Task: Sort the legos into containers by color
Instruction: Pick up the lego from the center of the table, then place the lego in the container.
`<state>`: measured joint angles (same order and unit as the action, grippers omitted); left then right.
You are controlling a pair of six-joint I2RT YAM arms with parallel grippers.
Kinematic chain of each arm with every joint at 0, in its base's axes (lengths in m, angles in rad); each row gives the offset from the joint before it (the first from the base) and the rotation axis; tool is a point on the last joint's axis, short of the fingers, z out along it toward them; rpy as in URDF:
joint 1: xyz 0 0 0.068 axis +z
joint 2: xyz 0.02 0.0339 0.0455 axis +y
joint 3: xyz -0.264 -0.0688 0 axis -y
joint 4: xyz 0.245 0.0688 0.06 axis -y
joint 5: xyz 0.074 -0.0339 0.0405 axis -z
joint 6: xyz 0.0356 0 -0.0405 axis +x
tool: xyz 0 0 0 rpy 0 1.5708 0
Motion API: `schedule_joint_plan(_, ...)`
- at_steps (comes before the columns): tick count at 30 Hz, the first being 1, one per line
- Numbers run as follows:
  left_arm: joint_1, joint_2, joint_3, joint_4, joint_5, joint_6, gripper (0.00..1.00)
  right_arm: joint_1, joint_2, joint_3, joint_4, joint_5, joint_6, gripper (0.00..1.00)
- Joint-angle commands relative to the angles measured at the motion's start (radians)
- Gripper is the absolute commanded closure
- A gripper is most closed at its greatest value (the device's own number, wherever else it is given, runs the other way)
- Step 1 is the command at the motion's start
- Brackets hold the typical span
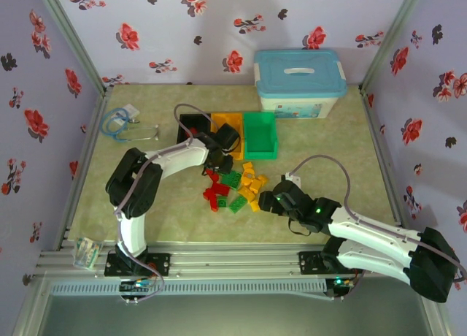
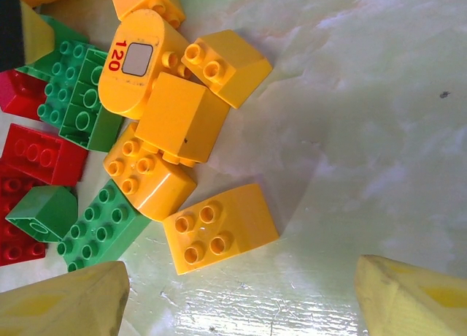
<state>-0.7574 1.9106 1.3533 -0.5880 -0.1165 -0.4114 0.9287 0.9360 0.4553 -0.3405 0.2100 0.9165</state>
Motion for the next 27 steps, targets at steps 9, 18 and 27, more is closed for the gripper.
schedule_joint_plan(9, 0.034, -0.085, 0.199, -0.12, -0.013, 0.049, 0.72, 0.008, -0.017, -0.021, 0.021, 0.031, 0.021, 0.19)
schedule_joint_plan(18, 0.068, -0.017, 0.313, -0.147, -0.011, 0.06, 0.72, 0.008, -0.083, -0.042, -0.015, 0.041, 0.027, 0.19)
schedule_joint_plan(27, 0.089, 0.069, 0.381, -0.156, -0.009, 0.068, 0.72, 0.008, -0.121, -0.055, -0.037, 0.05, 0.028, 0.19)
